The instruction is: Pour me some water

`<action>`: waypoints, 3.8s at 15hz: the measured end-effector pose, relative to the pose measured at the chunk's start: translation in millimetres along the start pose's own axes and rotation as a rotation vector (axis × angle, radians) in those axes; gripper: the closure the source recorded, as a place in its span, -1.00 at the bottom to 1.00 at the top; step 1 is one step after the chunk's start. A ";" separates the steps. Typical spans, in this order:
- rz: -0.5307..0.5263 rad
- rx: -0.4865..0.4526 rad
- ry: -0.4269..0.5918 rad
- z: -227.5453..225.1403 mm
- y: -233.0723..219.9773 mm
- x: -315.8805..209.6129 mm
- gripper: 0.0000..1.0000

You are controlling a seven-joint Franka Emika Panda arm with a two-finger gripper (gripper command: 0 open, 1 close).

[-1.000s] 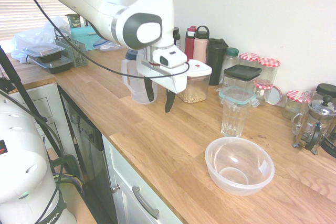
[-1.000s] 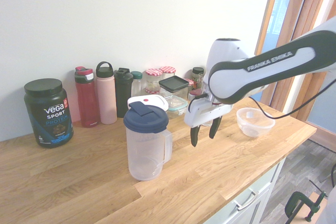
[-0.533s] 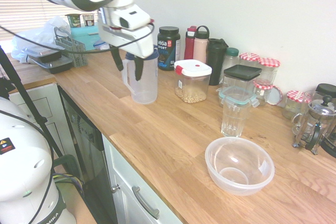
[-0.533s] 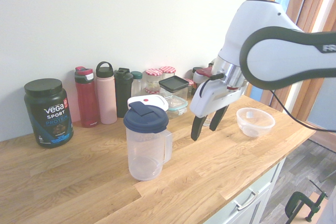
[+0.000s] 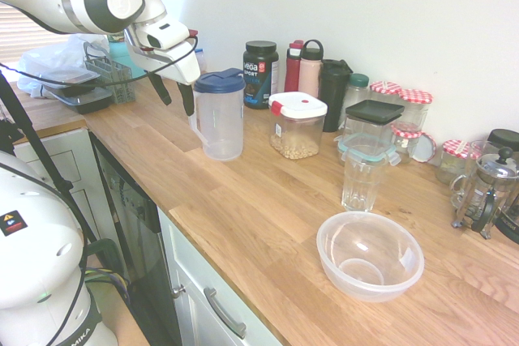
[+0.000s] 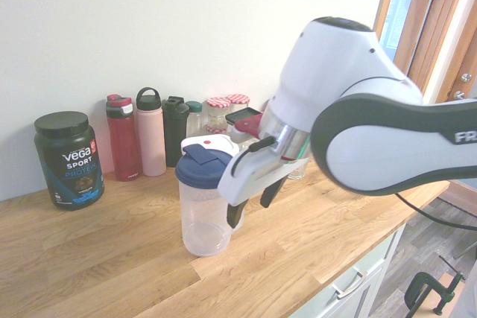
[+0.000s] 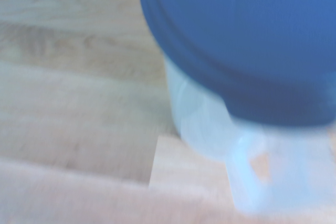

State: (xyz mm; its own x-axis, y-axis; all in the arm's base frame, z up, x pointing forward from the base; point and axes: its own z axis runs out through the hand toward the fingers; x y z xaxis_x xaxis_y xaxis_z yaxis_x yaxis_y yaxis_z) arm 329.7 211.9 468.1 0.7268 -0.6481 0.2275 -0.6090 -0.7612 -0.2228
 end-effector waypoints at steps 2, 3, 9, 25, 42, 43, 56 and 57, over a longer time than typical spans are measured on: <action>0.013 -0.013 0.008 14.8 -9.2 12.3 1.00; 0.015 -0.012 0.010 18.0 -11.4 17.3 1.00; 0.021 -0.002 0.015 21.6 -11.1 29.7 1.00; 0.010 0.001 0.004 31.2 -15.4 23.7 1.00; -0.132 -0.001 -0.027 -124.2 202.6 132.8 1.00; -0.154 -0.018 -0.015 -130.6 218.8 145.6 1.00; -0.445 -0.003 -0.100 -142.5 369.1 399.5 1.00; -0.468 -0.024 -0.110 -137.4 367.3 410.9 1.00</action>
State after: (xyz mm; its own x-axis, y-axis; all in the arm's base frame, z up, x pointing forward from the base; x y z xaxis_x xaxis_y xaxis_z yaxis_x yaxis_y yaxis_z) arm 361.0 -337.2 610.0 0.9530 -0.2308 0.1964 -0.2152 -0.9717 -0.0977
